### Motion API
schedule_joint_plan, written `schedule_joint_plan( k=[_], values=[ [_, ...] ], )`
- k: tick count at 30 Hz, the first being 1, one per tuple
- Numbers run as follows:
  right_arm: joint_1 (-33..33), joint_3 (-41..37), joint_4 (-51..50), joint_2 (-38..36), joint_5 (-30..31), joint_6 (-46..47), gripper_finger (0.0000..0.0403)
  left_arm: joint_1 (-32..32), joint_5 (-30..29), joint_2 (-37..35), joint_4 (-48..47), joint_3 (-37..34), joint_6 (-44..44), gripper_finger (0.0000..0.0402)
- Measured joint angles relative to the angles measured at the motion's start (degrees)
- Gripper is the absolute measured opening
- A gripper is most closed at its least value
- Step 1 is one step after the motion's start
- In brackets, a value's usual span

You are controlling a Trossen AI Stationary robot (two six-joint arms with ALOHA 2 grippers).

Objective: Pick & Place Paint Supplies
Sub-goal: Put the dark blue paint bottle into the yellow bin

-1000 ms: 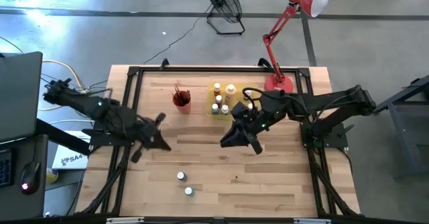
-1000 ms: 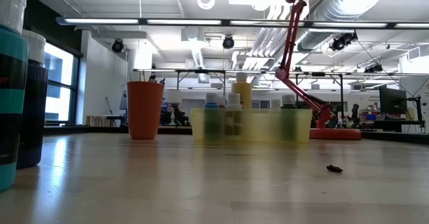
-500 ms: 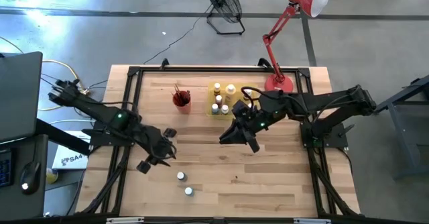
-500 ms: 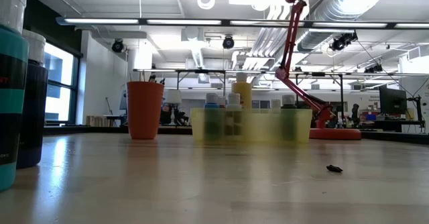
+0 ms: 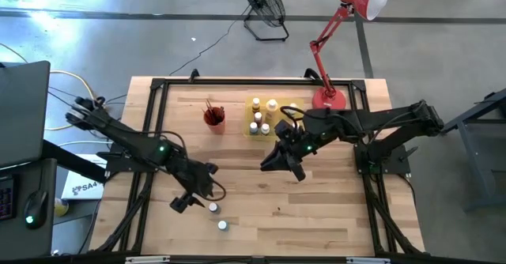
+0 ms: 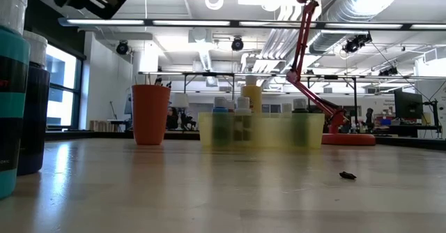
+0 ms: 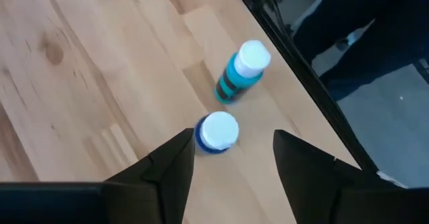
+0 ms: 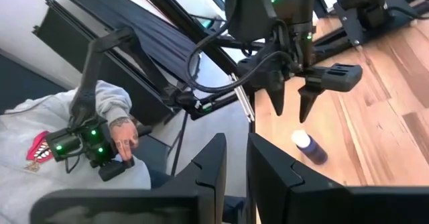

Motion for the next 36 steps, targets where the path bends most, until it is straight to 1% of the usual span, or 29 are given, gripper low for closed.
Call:
schedule_joint_plan(
  k=[4,9,12,15,21,26,36],
  values=[
    [-0.1,0.0,-1.4,0.0,0.0,0.0,0.0052,0.0,-0.4,1.5,2.3,0.0,0.0,0.0203],
    [-0.1,0.0,-2.6,0.0,-0.3,-0.1,0.0052,0.0,-3.7,3.6,1.1,0.0,0.2,0.0203],
    [-0.1,0.0,-3.8,0.0,-0.5,-1.1,0.0052,0.0,-4.6,5.2,0.6,0.0,1.2,0.0203],
    [-0.1,0.0,-5.3,0.0,-0.4,-3.1,0.0052,-0.5,-4.5,6.5,0.4,0.0,1.1,0.0203],
    [-0.1,0.0,-6.3,0.0,-0.3,-3.4,0.0052,-2.4,-2.7,8.0,0.3,0.0,0.8,0.0203],
    [-0.1,0.0,-6.3,0.0,-0.2,-4.7,0.0052,-3.1,-5.0,8.3,1.5,0.0,-0.4,0.0203],
    [-0.1,0.0,-6.3,0.0,-0.2,-5.6,0.0052,-3.0,-4.9,11.2,3.2,0.0,-0.7,0.0203]
  ],
)
